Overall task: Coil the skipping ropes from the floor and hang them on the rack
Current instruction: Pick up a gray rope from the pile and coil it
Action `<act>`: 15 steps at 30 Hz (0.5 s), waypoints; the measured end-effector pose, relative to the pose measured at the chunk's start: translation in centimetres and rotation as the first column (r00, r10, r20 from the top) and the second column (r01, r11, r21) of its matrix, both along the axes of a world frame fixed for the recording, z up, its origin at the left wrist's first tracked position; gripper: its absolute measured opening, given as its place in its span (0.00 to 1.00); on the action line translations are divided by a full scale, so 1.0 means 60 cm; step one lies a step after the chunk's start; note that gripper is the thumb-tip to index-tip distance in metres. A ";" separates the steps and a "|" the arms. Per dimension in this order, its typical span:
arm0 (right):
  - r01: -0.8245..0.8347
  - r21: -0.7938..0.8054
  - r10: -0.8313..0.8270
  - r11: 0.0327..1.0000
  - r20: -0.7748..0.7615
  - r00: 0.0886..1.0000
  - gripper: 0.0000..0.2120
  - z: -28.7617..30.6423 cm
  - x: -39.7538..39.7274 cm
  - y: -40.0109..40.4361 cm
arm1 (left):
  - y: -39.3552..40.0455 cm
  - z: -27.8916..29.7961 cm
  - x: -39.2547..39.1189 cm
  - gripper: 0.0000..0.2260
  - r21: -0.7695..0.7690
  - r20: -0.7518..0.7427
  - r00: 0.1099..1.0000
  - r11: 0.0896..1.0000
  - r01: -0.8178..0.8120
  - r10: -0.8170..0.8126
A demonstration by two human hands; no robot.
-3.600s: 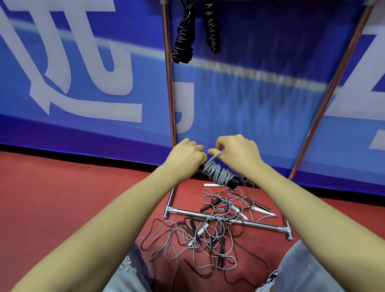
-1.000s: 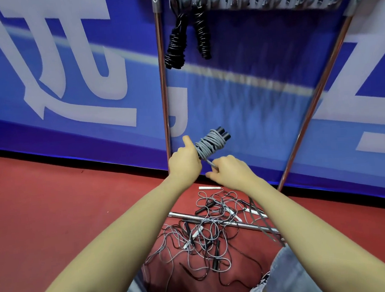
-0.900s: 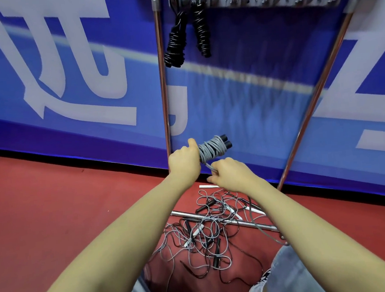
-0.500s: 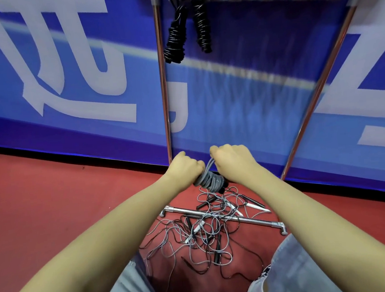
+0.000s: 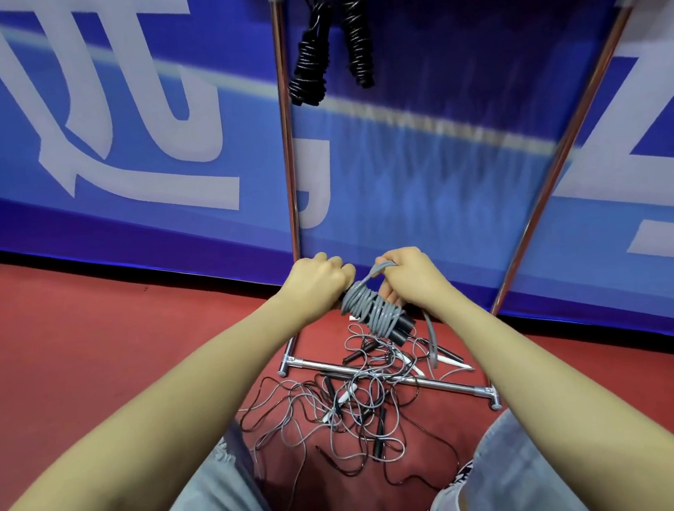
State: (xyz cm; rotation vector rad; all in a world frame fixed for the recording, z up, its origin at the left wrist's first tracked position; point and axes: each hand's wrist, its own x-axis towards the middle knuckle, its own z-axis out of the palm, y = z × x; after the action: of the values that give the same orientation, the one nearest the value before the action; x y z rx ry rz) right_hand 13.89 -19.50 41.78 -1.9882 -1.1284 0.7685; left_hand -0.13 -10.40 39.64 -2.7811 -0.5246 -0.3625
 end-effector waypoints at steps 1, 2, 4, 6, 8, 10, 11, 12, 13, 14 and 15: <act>-0.015 -0.003 0.015 1.000 0.007 1.000 0.11 0.002 0.001 0.001 | 0.002 0.002 -0.003 0.15 0.026 0.003 0.999 0.998 0.050 -0.050; -0.030 -0.004 0.030 1.000 0.040 0.999 0.11 0.006 0.001 0.001 | 0.005 0.002 -0.006 0.12 0.063 0.026 0.993 0.992 0.112 -0.113; -0.037 -0.007 0.038 0.999 0.189 0.981 0.13 0.014 0.005 0.007 | 0.012 0.003 -0.009 0.07 0.114 0.080 0.971 0.970 0.217 -0.226; -0.011 0.003 0.009 1.000 0.259 0.966 0.18 0.021 0.009 0.014 | 0.014 0.004 -0.009 0.07 0.094 0.142 0.949 0.958 0.270 -0.282; 0.003 0.030 -0.011 1.000 0.265 0.964 0.22 0.029 0.009 0.015 | 0.009 0.010 -0.011 0.05 -0.028 0.259 0.927 0.958 0.287 -0.270; 0.018 0.045 -0.026 0.999 0.196 0.980 0.21 0.034 0.015 0.015 | -0.003 0.020 -0.012 0.07 -0.209 0.426 0.891 0.941 0.266 -0.158; 0.024 0.038 -0.030 0.999 0.165 0.986 0.20 0.038 0.014 0.012 | -0.012 0.029 -0.011 0.06 -0.330 0.499 0.865 0.911 0.245 -0.052; 0.013 0.022 -0.016 1.000 0.151 0.988 0.18 0.041 0.011 0.011 | -0.023 0.040 -0.007 0.05 -0.457 0.552 0.831 0.861 0.224 0.076; -0.011 0.009 0.009 1.000 0.181 0.983 0.14 0.040 0.009 0.013 | -0.031 0.053 0.002 0.04 -0.571 0.579 0.786 0.796 0.201 0.216; -0.035 -0.001 0.034 0.999 0.237 0.971 0.13 0.038 0.007 0.017 | -0.037 0.065 0.012 0.06 -0.667 0.568 0.748 0.725 0.172 0.344; -0.052 -0.012 0.053 0.999 0.288 0.956 0.15 0.035 0.005 0.020 | -0.038 0.074 0.023 0.09 -0.741 0.528 0.723 0.657 0.137 0.445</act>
State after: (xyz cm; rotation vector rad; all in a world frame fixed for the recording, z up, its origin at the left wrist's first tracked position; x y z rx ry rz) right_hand 14.20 -18.30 43.91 -2.1293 -1.3523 0.5159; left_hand 1.23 -12.66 44.08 -3.2211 -1.3792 -1.4693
